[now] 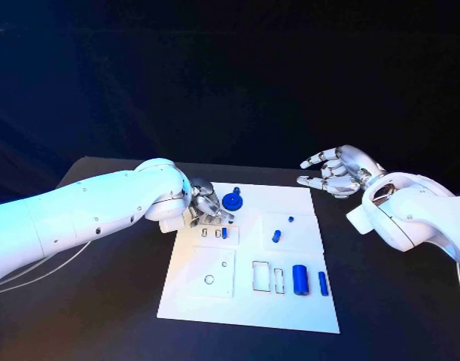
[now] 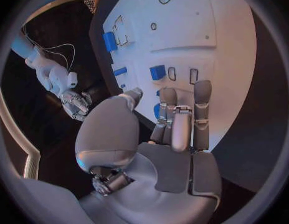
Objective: Assemble the parts on the task board
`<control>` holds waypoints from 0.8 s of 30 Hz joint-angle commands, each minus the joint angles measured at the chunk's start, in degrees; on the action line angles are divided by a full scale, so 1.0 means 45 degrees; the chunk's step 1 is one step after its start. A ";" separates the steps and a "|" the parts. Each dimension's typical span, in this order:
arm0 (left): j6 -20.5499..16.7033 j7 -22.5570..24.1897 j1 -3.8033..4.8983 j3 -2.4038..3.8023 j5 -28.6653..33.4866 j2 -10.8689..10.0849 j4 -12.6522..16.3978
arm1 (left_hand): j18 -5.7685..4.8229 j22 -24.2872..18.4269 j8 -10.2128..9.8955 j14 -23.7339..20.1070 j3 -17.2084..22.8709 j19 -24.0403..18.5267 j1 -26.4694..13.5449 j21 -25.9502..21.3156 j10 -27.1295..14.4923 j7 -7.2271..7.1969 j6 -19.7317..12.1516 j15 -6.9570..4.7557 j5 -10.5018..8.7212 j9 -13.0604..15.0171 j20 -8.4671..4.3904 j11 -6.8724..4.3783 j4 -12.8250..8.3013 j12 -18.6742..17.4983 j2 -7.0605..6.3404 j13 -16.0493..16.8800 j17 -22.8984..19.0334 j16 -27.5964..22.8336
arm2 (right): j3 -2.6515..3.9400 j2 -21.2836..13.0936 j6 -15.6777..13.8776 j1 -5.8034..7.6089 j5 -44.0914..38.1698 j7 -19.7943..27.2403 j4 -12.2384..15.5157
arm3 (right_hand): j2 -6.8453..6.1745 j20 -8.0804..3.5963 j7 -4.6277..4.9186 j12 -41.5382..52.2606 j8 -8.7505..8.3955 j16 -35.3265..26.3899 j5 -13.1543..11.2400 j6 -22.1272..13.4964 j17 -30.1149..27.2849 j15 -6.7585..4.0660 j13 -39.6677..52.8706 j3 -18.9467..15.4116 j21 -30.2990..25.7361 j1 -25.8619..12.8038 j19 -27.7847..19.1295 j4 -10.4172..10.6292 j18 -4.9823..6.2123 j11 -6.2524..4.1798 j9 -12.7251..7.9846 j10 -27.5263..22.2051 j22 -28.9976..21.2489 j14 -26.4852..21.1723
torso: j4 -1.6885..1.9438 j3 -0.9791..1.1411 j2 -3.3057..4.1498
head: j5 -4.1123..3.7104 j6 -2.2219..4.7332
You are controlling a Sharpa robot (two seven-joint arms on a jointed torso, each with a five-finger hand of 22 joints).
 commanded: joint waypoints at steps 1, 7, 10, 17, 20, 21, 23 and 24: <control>0.0607 -0.0225 0.0021 -0.0002 -0.0195 0.0118 -0.0042 | -0.0072 0.0022 0.0077 0.0099 -0.0079 -0.0078 -0.0107 0.0034 -0.0076 -0.0024 -0.0038 0.0026 -0.0030 0.0020 0.0011 -0.0020 0.0016 -0.0060 0.0016 0.0025 0.0123 -0.0019 | 0.0010 0.0037 0.0071 0.0006 0.0035 0.0115 -0.0022 | 0.0109 0.0001 0.0033 -0.0088 -0.0008 -0.0089 0.0038 -0.0078 0.1612 0.0072 -0.0028 0.0094 -0.0099 -0.0028 -0.0078 0.0021 0.0168 0.0012 -0.0006 -0.0092 -0.0027 0.0875 | -0.0002 0.0013 -0.0006 | 0.0015 -0.0024; 0.0934 -0.0355 0.0018 -0.0006 -0.0266 0.0229 -0.0176 | -0.0072 0.0022 0.0107 0.0098 -0.0126 -0.0087 -0.0168 0.0037 -0.0101 -0.0029 -0.0044 0.0023 -0.0046 0.0049 0.0011 -0.0023 0.0016 -0.0082 0.0033 -0.0013 0.0121 -0.0020 | 0.0011 0.0070 0.0122 0.0007 0.0035 0.0084 -0.0064 | 0.0116 0.0000 0.0033 -0.0093 -0.0007 -0.0098 0.0040 -0.0080 0.1594 0.0072 -0.0034 0.0104 -0.0118 -0.0021 -0.0088 0.0017 0.0172 0.0012 -0.0005 -0.0096 -0.0040 0.0869 | 0.0011 0.0009 -0.0010 | -0.0005 -0.0054; 0.0997 -0.0383 0.0017 -0.0006 -0.0314 0.0263 -0.0214 | -0.0070 0.0014 0.0109 0.0098 -0.0129 -0.0092 -0.0171 0.0034 -0.0113 -0.0029 -0.0046 0.0022 -0.0047 0.0052 0.0011 -0.0023 0.0015 -0.0095 0.0034 -0.0033 0.0124 -0.0019 | 0.0011 0.0073 0.0134 0.0007 0.0035 0.0078 -0.0075 | 0.0116 0.0000 0.0033 -0.0094 -0.0007 -0.0098 0.0040 -0.0080 0.1594 0.0072 -0.0034 0.0105 -0.0119 -0.0021 -0.0088 0.0017 0.0172 0.0012 -0.0005 -0.0096 -0.0040 0.0869 | 0.0015 0.0007 -0.0013 | -0.0010 -0.0076; 0.1059 -0.0433 0.0008 -0.0008 -0.0574 0.0375 -0.0207 | -0.0069 0.0011 0.0112 0.0096 -0.0133 -0.0095 -0.0173 0.0033 -0.0116 -0.0030 -0.0048 0.0022 -0.0047 0.0055 0.0011 -0.0024 0.0014 -0.0097 0.0037 -0.0035 0.0117 -0.0022 | 0.0011 0.0067 0.0083 0.0007 0.0035 0.0108 -0.0103 | 0.0146 -0.0003 0.0025 -0.0100 0.0026 -0.0112 0.0043 -0.0049 0.1578 0.0067 -0.0045 0.0163 -0.0165 0.0025 -0.0105 -0.0008 0.0178 0.0004 0.0005 -0.0091 -0.0066 0.0863 | 0.0007 -0.0015 -0.0014 | 0.0013 -0.0113; 0.1138 -0.0463 0.0002 -0.0010 -0.0618 0.0405 -0.0221 | -0.0071 0.0022 0.0116 0.0105 -0.0136 -0.0091 -0.0172 0.0039 -0.0104 -0.0031 -0.0051 0.0022 -0.0047 0.0060 0.0010 -0.0025 0.0010 -0.0084 0.0042 -0.0016 0.0140 -0.0011 | 0.0011 0.0070 0.0070 0.0006 0.0035 0.0123 -0.0106 | 0.0151 -0.0004 0.0021 -0.0083 0.0038 -0.0106 0.0043 -0.0034 0.1597 0.0064 -0.0026 0.0178 -0.0133 0.0040 -0.0084 -0.0016 0.0169 0.0000 0.0009 -0.0069 -0.0038 0.0868 | 0.0004 -0.0005 -0.0012 | 0.0084 -0.0135; 0.1166 -0.0476 -0.0002 -0.0010 -0.0625 0.0409 -0.0224 | -0.0071 0.0022 0.0116 0.0105 -0.0136 -0.0091 -0.0172 0.0039 -0.0104 -0.0031 -0.0051 0.0022 -0.0047 0.0060 0.0010 -0.0025 0.0010 -0.0084 0.0042 -0.0016 0.0140 -0.0011 | 0.0010 0.0069 0.0070 0.0006 0.0035 0.0126 -0.0104 | 0.0151 -0.0004 0.0021 -0.0083 0.0038 -0.0106 0.0043 -0.0034 0.1597 0.0064 -0.0026 0.0178 -0.0133 0.0040 -0.0084 -0.0016 0.0169 0.0000 0.0009 -0.0069 -0.0038 0.0868 | 0.0006 -0.0001 -0.0012 | 0.0092 -0.0136; 0.1229 -0.0494 -0.0006 -0.0011 -0.0629 0.0412 -0.0230 | -0.0073 0.0036 0.0125 0.0102 -0.0136 -0.0084 -0.0169 0.0047 -0.0071 -0.0034 -0.0050 0.0021 -0.0043 0.0068 0.0010 -0.0029 0.0007 -0.0050 0.0058 0.0031 0.0132 -0.0015 | 0.0010 0.0069 0.0071 0.0006 0.0035 0.0129 -0.0104 | 0.0154 -0.0006 0.0018 -0.0082 0.0048 -0.0112 0.0043 -0.0022 0.1586 0.0061 -0.0027 0.0190 -0.0146 0.0051 -0.0088 -0.0023 0.0172 -0.0003 0.0012 -0.0064 -0.0047 0.0865 | 0.0015 0.0001 -0.0010 | 0.0110 -0.0129; 0.1277 -0.0503 -0.0009 -0.0011 -0.0623 0.0414 -0.0235 | -0.0073 0.0035 0.0126 0.0102 -0.0136 -0.0085 -0.0169 0.0046 -0.0071 -0.0034 -0.0050 0.0021 -0.0043 0.0069 0.0010 -0.0029 0.0007 -0.0049 0.0060 0.0032 0.0132 -0.0015 | 0.0010 0.0069 0.0072 0.0006 0.0035 0.0130 -0.0106 | 0.0154 -0.0007 0.0016 -0.0082 0.0053 -0.0113 0.0043 -0.0016 0.1586 0.0059 -0.0028 0.0199 -0.0143 0.0062 -0.0084 -0.0029 0.0170 -0.0006 0.0014 -0.0061 -0.0042 0.0865 | 0.0020 0.0001 -0.0010 | 0.0110 -0.0128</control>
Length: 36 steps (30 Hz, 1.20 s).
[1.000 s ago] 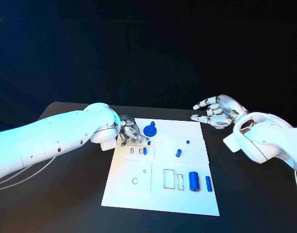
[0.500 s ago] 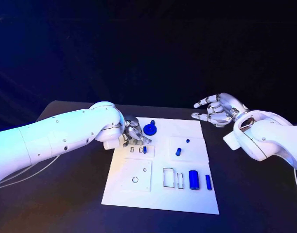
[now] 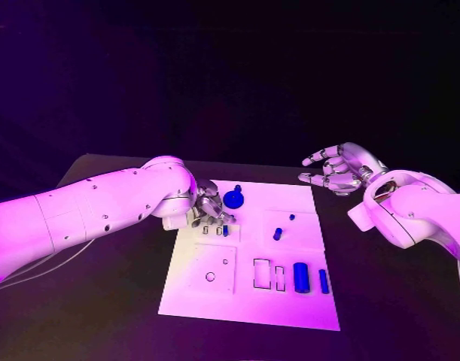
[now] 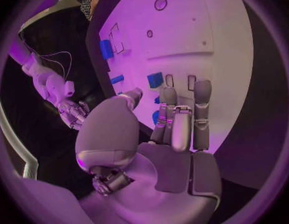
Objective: Assemble the parts on the task board
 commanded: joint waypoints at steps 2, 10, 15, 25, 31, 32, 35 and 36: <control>0.0495 -0.0107 -0.0001 0.0002 -0.0143 0.0042 -0.0013 | -0.0074 0.0024 0.0054 0.0100 -0.0067 -0.0080 -0.0105 0.0055 -0.0012 -0.0043 -0.0044 0.0016 -0.0035 0.0029 0.0008 0.0011 0.0000 0.0013 0.0036 0.0045 0.0127 -0.0018 | 0.0006 0.0009 0.0064 0.0001 -0.0020 0.0148 -0.0002 | 0.0108 -0.0009 0.0013 -0.0035 0.0060 -0.0064 0.0044 -0.0009 0.1580 0.0057 -0.0004 0.0108 -0.0048 0.0031 -0.0088 -0.0004 0.0173 -0.0009 0.0019 -0.0060 -0.0001 0.0866 | 0.0018 0.0011 0.0003 | 0.0030 -0.0004; 0.0613 -0.0118 -0.0014 -0.0012 -0.0074 0.0126 -0.0028 | -0.0073 0.0035 0.0110 0.0101 -0.0054 -0.0086 0.0012 0.0068 -0.0016 -0.0061 -0.0060 0.0002 -0.0012 0.0087 0.0003 -0.0008 -0.0023 0.0015 0.0089 0.0027 0.0129 -0.0018 | 0.0006 0.0027 0.0080 0.0001 -0.0020 0.0153 0.0000 | 0.0121 -0.0016 0.0006 -0.0032 0.0080 -0.0073 0.0045 0.0009 0.1566 0.0047 -0.0008 0.0162 -0.0059 0.0090 -0.0084 -0.0035 0.0173 -0.0018 0.0024 -0.0045 -0.0004 0.0864 | 0.0006 0.0011 0.0004 | 0.0069 -0.0040; 0.0692 -0.0145 -0.0019 -0.0042 -0.0043 0.0181 -0.0070 | -0.0074 0.0039 0.0116 0.0105 -0.0051 -0.0086 0.0028 0.0071 -0.0014 -0.0063 -0.0064 0.0001 -0.0008 0.0094 0.0002 -0.0010 -0.0022 0.0017 0.0098 0.0029 0.0140 -0.0012 | 0.0006 0.0044 0.0098 0.0001 -0.0020 0.0155 0.0011 | 0.0121 -0.0016 0.0006 -0.0032 0.0080 -0.0073 0.0045 0.0009 0.1566 0.0047 -0.0008 0.0162 -0.0059 0.0090 -0.0084 -0.0035 0.0173 -0.0018 0.0024 -0.0045 -0.0004 0.0864 | 0.0007 0.0017 -0.0005 | 0.0081 -0.0052; 0.0718 -0.0201 -0.0025 -0.0112 -0.0017 0.0233 -0.0131 | -0.0085 0.0124 0.0184 0.0128 0.0000 -0.0051 0.0192 0.0129 0.0026 -0.0078 -0.0088 -0.0014 0.0016 0.0171 -0.0010 -0.0026 -0.0019 0.0056 0.0240 0.0054 0.0187 0.0014 | 0.0006 0.0035 0.0125 0.0001 -0.0020 0.0138 0.0010 | 0.0125 -0.0026 -0.0002 -0.0027 0.0100 -0.0079 0.0046 0.0023 0.1560 0.0037 -0.0013 0.0229 -0.0069 0.0171 -0.0076 -0.0080 0.0172 -0.0029 0.0028 -0.0027 -0.0003 0.0864 | 0.0002 0.0011 -0.0003 | 0.0074 -0.0055; 0.0756 -0.0226 -0.0028 -0.0132 0.0012 0.0255 -0.0141 | -0.0094 0.0186 0.0237 0.0157 0.0102 -0.0029 0.0408 0.0179 0.0060 -0.0093 -0.0119 -0.0028 0.0020 0.0243 -0.0023 -0.0043 -0.0025 0.0087 0.0405 0.0066 0.0243 0.0045 | 0.0006 0.0034 0.0147 0.0000 -0.0020 0.0129 0.0005 | 0.0122 -0.0030 -0.0003 -0.0022 0.0107 -0.0082 0.0045 0.0025 0.1557 0.0033 -0.0011 0.0260 -0.0076 0.0209 -0.0074 -0.0103 0.0172 -0.0032 0.0029 -0.0016 -0.0005 0.0864 | -0.0004 0.0023 -0.0002 | 0.0070 -0.0067; 0.0756 -0.0229 -0.0028 -0.0133 0.0015 0.0257 -0.0144 | -0.0094 0.0189 0.0242 0.0156 0.0116 -0.0029 0.0431 0.0183 0.0055 -0.0096 -0.0121 -0.0030 0.0021 0.0250 -0.0024 -0.0044 -0.0025 0.0081 0.0424 0.0054 0.0239 0.0044 | 0.0006 0.0034 0.0148 0.0000 -0.0020 0.0128 0.0004 | 0.0122 -0.0030 -0.0003 -0.0022 0.0107 -0.0082 0.0045 0.0025 0.1557 0.0033 -0.0011 0.0260 -0.0076 0.0209 -0.0074 -0.0103 0.0172 -0.0032 0.0029 -0.0016 -0.0005 0.0864 | -0.0001 0.0024 0.0000 | 0.0067 -0.0070; 0.0737 -0.0237 -0.0029 -0.0137 0.0038 0.0259 -0.0153 | -0.0093 0.0194 0.0263 0.0159 0.0203 -0.0037 0.0564 0.0196 0.0065 -0.0107 -0.0140 -0.0038 0.0028 0.0286 -0.0030 -0.0054 -0.0029 0.0091 0.0522 0.0054 0.0243 0.0047 | 0.0006 0.0036 0.0161 0.0000 -0.0021 0.0123 -0.0001 | 0.0118 -0.0033 -0.0005 -0.0020 0.0111 -0.0082 0.0045 0.0026 0.1558 0.0031 -0.0011 0.0278 -0.0083 0.0233 -0.0074 -0.0118 0.0173 -0.0034 0.0030 -0.0011 -0.0008 0.0865 | 0.0003 0.0024 -0.0001 | 0.0067 -0.0067; 0.0731 -0.0236 -0.0030 -0.0138 0.0053 0.0259 -0.0155 | -0.0096 0.0211 0.0269 0.0163 0.0230 -0.0029 0.0600 0.0207 0.0064 -0.0109 -0.0145 -0.0040 0.0030 0.0296 -0.0032 -0.0057 -0.0029 0.0089 0.0551 0.0048 0.0251 0.0051 | 0.0006 0.0037 0.0165 0.0000 -0.0021 0.0122 -0.0003 | 0.0118 -0.0033 -0.0005 -0.0020 0.0111 -0.0082 0.0045 0.0026 0.1558 0.0031 -0.0011 0.0278 -0.0083 0.0233 -0.0074 -0.0118 0.0173 -0.0034 0.0030 -0.0011 -0.0008 0.0865 | 0.0004 0.0025 0.0001 | 0.0067 -0.0066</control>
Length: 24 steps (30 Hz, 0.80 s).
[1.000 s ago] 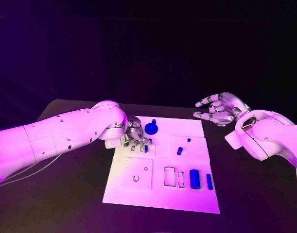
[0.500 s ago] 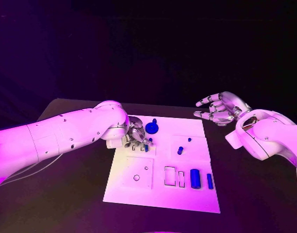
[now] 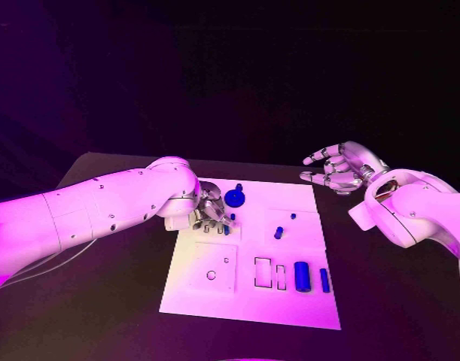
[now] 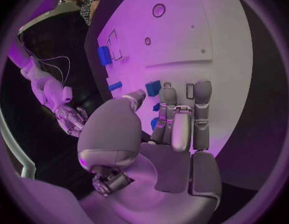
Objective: Assemble the parts on the task board
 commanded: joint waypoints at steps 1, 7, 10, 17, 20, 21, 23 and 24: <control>0.0192 -0.0034 -0.0001 -0.0001 0.0118 0.0034 -0.0002 | -0.0093 0.0020 0.0095 0.0165 0.0140 -0.0037 0.0133 0.0086 0.0067 -0.0022 -0.0059 -0.0042 0.0031 0.0028 -0.0034 -0.0059 0.0006 0.0044 0.0082 -0.0007 0.0255 0.0053 | 0.0006 0.0008 0.0158 0.0000 -0.0029 0.0112 -0.0001 | 0.0000 -0.0034 -0.0004 -0.0020 0.0057 -0.0082 0.0045 0.0026 0.1562 0.0031 -0.0013 0.0085 -0.0083 0.0115 -0.0075 0.0005 0.0174 -0.0035 0.0021 -0.0012 -0.0009 0.0865 | 0.0006 0.0006 0.0005 | -0.0004 -0.0001; 0.0091 0.0059 -0.0002 -0.0004 0.0262 0.0033 -0.0015 | -0.0065 -0.0106 0.0288 0.0093 0.1235 -0.0197 0.1264 0.0056 -0.0147 -0.0105 -0.0165 -0.0117 -0.0006 0.0300 -0.0076 -0.0144 -0.0067 -0.0173 0.0608 -0.0324 0.0100 -0.0040 | 0.0006 0.0028 0.0215 -0.0001 -0.0030 0.0096 -0.0032 | 0.0000 -0.0034 -0.0004 -0.0020 0.0057 -0.0082 0.0045 0.0026 0.1562 0.0031 -0.0013 0.0085 -0.0083 0.0115 -0.0075 0.0005 0.0174 -0.0035 0.0021 -0.0012 -0.0009 0.0865 | 0.0009 0.0006 0.0002 | -0.0004 -0.0006; 0.0128 0.0120 -0.0002 -0.0004 0.0380 0.0032 -0.0018 | -0.0063 -0.0113 0.0479 0.0077 0.2002 -0.0240 0.1748 0.0066 -0.0169 -0.0133 -0.0295 -0.0136 -0.0017 0.0568 -0.0095 -0.0163 -0.0094 -0.0238 0.0553 -0.0444 0.0072 -0.0062 | 0.0005 0.0046 0.0253 -0.0003 -0.0030 0.0065 -0.0044 | 0.0000 -0.0037 -0.0005 -0.0052 0.0062 -0.0098 0.0044 0.0027 0.1527 0.0028 -0.0055 0.0108 -0.0116 0.0137 -0.0089 -0.0008 0.0181 -0.0035 0.0021 -0.0041 -0.0032 0.0855 | 0.0001 0.0002 0.0003 | -0.0006 -0.0030; 0.0320 0.0213 -0.0003 -0.0005 0.0840 0.0020 -0.0020 | -0.0076 -0.0016 0.0900 0.0076 0.3694 -0.0233 0.2390 0.0157 -0.0057 -0.0202 -0.0444 -0.0186 -0.0022 0.1137 -0.0137 -0.0232 -0.0533 -0.0254 0.0186 -0.0530 0.0073 -0.0068 | 0.0003 0.0107 0.0357 -0.0009 -0.0030 0.0026 -0.0019 | 0.0001 -0.0037 -0.0005 -0.0077 0.0063 -0.0126 0.0043 0.0027 0.1459 0.0028 -0.0086 0.0113 -0.0179 0.0137 -0.0124 -0.0007 0.0195 -0.0035 0.0021 -0.0065 -0.0082 0.0837 | 0.0008 0.0001 0.0004 | -0.0009 -0.0055; 0.0237 0.0204 -0.0003 -0.0005 0.1105 -0.0015 -0.0025 | -0.0091 0.0082 0.1038 0.0087 0.4210 -0.0183 0.2383 0.0228 0.0060 -0.0214 -0.0477 -0.0200 -0.0035 0.1341 -0.0154 -0.0243 -0.0681 -0.0195 0.0063 -0.0484 0.0089 -0.0060 | 0.0003 0.0116 0.0376 -0.0015 -0.0030 0.0027 0.0000 | 0.0003 -0.0038 -0.0004 -0.0096 0.0065 -0.0150 0.0042 0.0029 0.1402 0.0028 -0.0109 0.0117 -0.0267 0.0133 -0.0173 -0.0003 0.0216 -0.0035 0.0021 -0.0084 -0.0151 0.0821 | 0.0006 0.0006 0.0005 | -0.0006 -0.0055; 0.0182 0.0199 -0.0003 -0.0005 0.1174 -0.0034 -0.0025 | -0.0094 0.0098 0.1056 0.0092 0.4285 -0.0175 0.2380 0.0240 0.0083 -0.0216 -0.0483 -0.0202 -0.0037 0.1371 -0.0156 -0.0245 -0.0711 -0.0180 0.0046 -0.0470 0.0097 -0.0056 | 0.0003 0.0117 0.0381 -0.0018 -0.0030 0.0028 0.0009 | 0.0003 -0.0038 -0.0004 -0.0096 0.0065 -0.0150 0.0042 0.0029 0.1402 0.0028 -0.0109 0.0117 -0.0267 0.0133 -0.0173 -0.0003 0.0216 -0.0035 0.0021 -0.0084 -0.0151 0.0821 | 0.0005 0.0000 0.0004 | -0.0007 -0.0059; 0.0080 0.0189 -0.0003 -0.0004 0.1281 -0.0076 -0.0019 | -0.0099 0.0132 0.1094 0.0107 0.4430 -0.0155 0.2361 0.0266 0.0148 -0.0219 -0.0494 -0.0208 -0.0043 0.1433 -0.0162 -0.0249 -0.0767 -0.0128 0.0006 -0.0413 0.0124 -0.0040 | 0.0002 0.0117 0.0387 -0.0022 -0.0030 0.0029 0.0023 | 0.0007 -0.0039 -0.0004 -0.0113 0.0069 -0.0168 0.0041 0.0033 0.1361 0.0028 -0.0130 0.0124 -0.0274 0.0125 -0.0175 0.0004 0.0216 -0.0034 0.0022 -0.0101 -0.0154 0.0809 | -0.0002 0.0002 0.0004 | -0.0005 -0.0056; 0.0031 0.0185 -0.0004 -0.0003 0.1321 -0.0098 -0.0012 | -0.0103 0.0164 0.1126 0.0117 0.4557 -0.0137 0.2343 0.0291 0.0217 -0.0227 -0.0501 -0.0211 -0.0044 0.1489 -0.0168 -0.0256 -0.0826 -0.0065 -0.0044 -0.0339 0.0139 -0.0032 | 0.0002 0.0116 0.0388 -0.0023 -0.0030 0.0030 0.0027 | 0.0007 -0.0039 -0.0004 -0.0113 0.0069 -0.0168 0.0041 0.0033 0.1361 0.0028 -0.0130 0.0124 -0.0274 0.0125 -0.0175 0.0004 0.0216 -0.0034 0.0022 -0.0101 -0.0154 0.0809 | -0.0001 0.0003 0.0003 | -0.0008 -0.0058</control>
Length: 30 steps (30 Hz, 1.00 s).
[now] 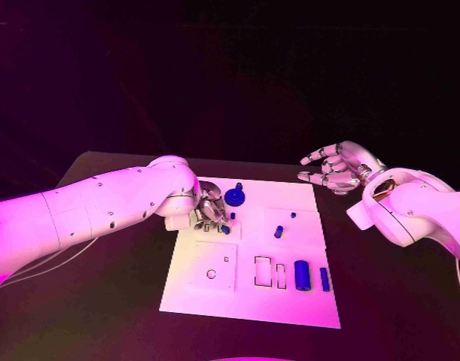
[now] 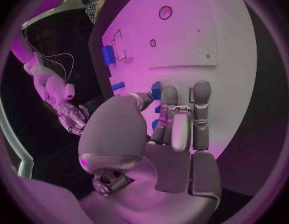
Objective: Assemble the parts on the task board
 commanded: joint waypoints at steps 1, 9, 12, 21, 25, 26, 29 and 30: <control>-0.0086 0.0126 0.0000 0.0006 0.0638 -0.0062 0.0031 | -0.0105 0.0045 0.0316 0.0073 0.1345 0.0070 0.0057 0.0094 0.0248 -0.0044 -0.0042 -0.0074 0.0065 0.1080 -0.0053 -0.0115 -0.1227 0.0111 -0.0079 0.0095 0.0140 -0.0032 | 0.0004 0.0007 0.0237 -0.0013 -0.0035 0.0063 0.0036 | 0.0007 -0.0038 -0.0003 -0.0061 0.0070 -0.0064 0.0041 0.0033 0.1365 0.0028 -0.0011 0.0054 -0.0039 0.0125 -0.0083 0.0004 0.0216 -0.0008 0.0014 -0.0075 -0.0011 0.0809 | -0.0004 -0.0001 -0.0002 | -0.0005 -0.0008; -0.0989 0.0316 -0.0005 0.0015 0.0603 -0.0456 0.0419 | -0.0155 0.0399 0.0431 0.0193 0.2157 0.0301 -0.0033 0.0342 0.0566 -0.0095 -0.0018 -0.0139 0.0061 0.1348 -0.0111 -0.0179 -0.1699 0.0336 -0.0541 0.0331 0.0330 0.0076 | 0.0004 -0.0030 0.0207 -0.0019 -0.0035 0.0078 0.0043 | 0.0016 -0.0040 -0.0002 -0.0072 0.0080 -0.0074 0.0036 0.0039 0.1350 0.0028 -0.0025 0.0069 -0.0086 0.0091 -0.0105 0.0031 0.0223 -0.0006 0.0016 -0.0085 -0.0043 0.0804 | -0.0004 0.0005 0.0000 | 0.0014 -0.0015; -0.1410 0.0481 -0.0006 0.0018 0.0416 -0.0662 0.0691 | -0.0198 0.0668 0.0449 0.0275 0.2488 0.0488 -0.0108 0.0509 0.0785 -0.0124 0.0056 -0.0174 0.0057 0.1422 -0.0148 -0.0213 -0.1866 0.0463 -0.0729 0.0483 0.0463 0.0149 | 0.0004 -0.0056 0.0191 -0.0020 -0.0035 0.0083 0.0052 | 0.0023 -0.0041 -0.0002 -0.0072 0.0084 -0.0080 0.0034 0.0040 0.1343 0.0028 -0.0026 0.0077 -0.0097 0.0070 -0.0108 0.0048 0.0224 -0.0006 0.0016 -0.0083 -0.0049 0.0801 | -0.0004 0.0008 0.0000 | 0.0035 -0.0036; -0.2897 0.1153 -0.0146 0.0019 -0.1055 -0.1310 0.1625 | -0.0294 0.1285 0.0432 0.0464 0.3448 0.0906 -0.0268 0.0916 0.1266 -0.0172 0.0316 -0.0261 0.0072 0.1573 -0.0256 -0.0290 -0.2323 0.0678 -0.1222 0.0776 0.0773 0.0309 | 0.0004 -0.0151 0.0145 -0.0025 -0.0034 0.0101 0.0084 | 0.0037 -0.0042 -0.0001 -0.0079 0.0088 -0.0090 0.0033 0.0041 0.1323 0.0028 -0.0037 0.0089 -0.0115 0.0041 -0.0113 0.0072 0.0226 -0.0006 0.0017 -0.0087 -0.0060 0.0795 | 0.0008 0.0008 0.0000 | 0.0074 -0.0043; -0.3421 0.1317 -0.0278 0.0018 -0.1504 -0.1567 0.1977 | -0.0341 0.1576 0.0422 0.0540 0.3726 0.1102 -0.0373 0.1087 0.1494 -0.0206 0.0445 -0.0298 0.0088 0.1617 -0.0294 -0.0329 -0.2416 0.0794 -0.1381 0.0932 0.0908 0.0374 | 0.0003 -0.0216 0.0132 -0.0030 -0.0034 0.0101 0.0118 | 0.0046 -0.0043 -0.0001 -0.0075 0.0091 -0.0087 0.0032 0.0040 0.1334 0.0028 -0.0033 0.0096 -0.0108 0.0023 -0.0106 0.0087 0.0223 -0.0005 0.0017 -0.0081 -0.0052 0.0798 | 0.0033 0.0006 -0.0010 | 0.0063 -0.0071; -0.3504 0.1333 -0.0311 0.0017 -0.1575 -0.1615 0.2043 | -0.0350 0.1632 0.0420 0.0553 0.3766 0.1139 -0.0389 0.1117 0.1525 -0.0212 0.0466 -0.0305 0.0092 0.1623 -0.0300 -0.0335 -0.2429 0.0808 -0.1402 0.0952 0.0931 0.0386 | 0.0003 -0.0230 0.0130 -0.0031 -0.0034 0.0101 0.0125 | 0.0046 -0.0043 -0.0001 -0.0075 0.0091 -0.0087 0.0032 0.0040 0.1334 0.0028 -0.0033 0.0096 -0.0108 0.0023 -0.0106 0.0087 0.0223 -0.0005 0.0017 -0.0081 -0.0052 0.0798 | 0.0035 0.0009 -0.0011 | 0.0072 -0.0078; -0.3611 0.1316 -0.0393 0.0016 -0.1692 -0.1692 0.2147 | -0.0371 0.1763 0.0413 0.0590 0.3883 0.1230 -0.0433 0.1194 0.1638 -0.0231 0.0529 -0.0326 0.0098 0.1641 -0.0321 -0.0356 -0.2470 0.0872 -0.1456 0.1041 0.0999 0.0419 | 0.0003 -0.0257 0.0126 -0.0032 -0.0034 0.0099 0.0138 | 0.0046 -0.0043 -0.0001 -0.0075 0.0091 -0.0087 0.0032 0.0040 0.1334 0.0028 -0.0033 0.0096 -0.0108 0.0023 -0.0106 0.0087 0.0223 -0.0005 0.0017 -0.0081 -0.0052 0.0798 | 0.0026 0.0005 -0.0013 | 0.0097 -0.0083; -0.3629 0.1295 -0.0422 0.0015 -0.1721 -0.1702 0.2160 | -0.0376 0.1789 0.0411 0.0600 0.3906 0.1249 -0.0442 0.1209 0.1667 -0.0236 0.0544 -0.0331 0.0099 0.1645 -0.0325 -0.0361 -0.2480 0.0891 -0.1468 0.1069 0.1020 0.0429 | 0.0003 -0.0263 0.0123 -0.0033 -0.0034 0.0099 0.0141 | 0.0046 -0.0043 -0.0001 -0.0075 0.0091 -0.0087 0.0032 0.0040 0.1334 0.0028 -0.0033 0.0096 -0.0108 0.0023 -0.0106 0.0087 0.0223 -0.0005 0.0017 -0.0081 -0.0052 0.0798 | 0.0018 0.0002 -0.0014 | 0.0107 -0.0082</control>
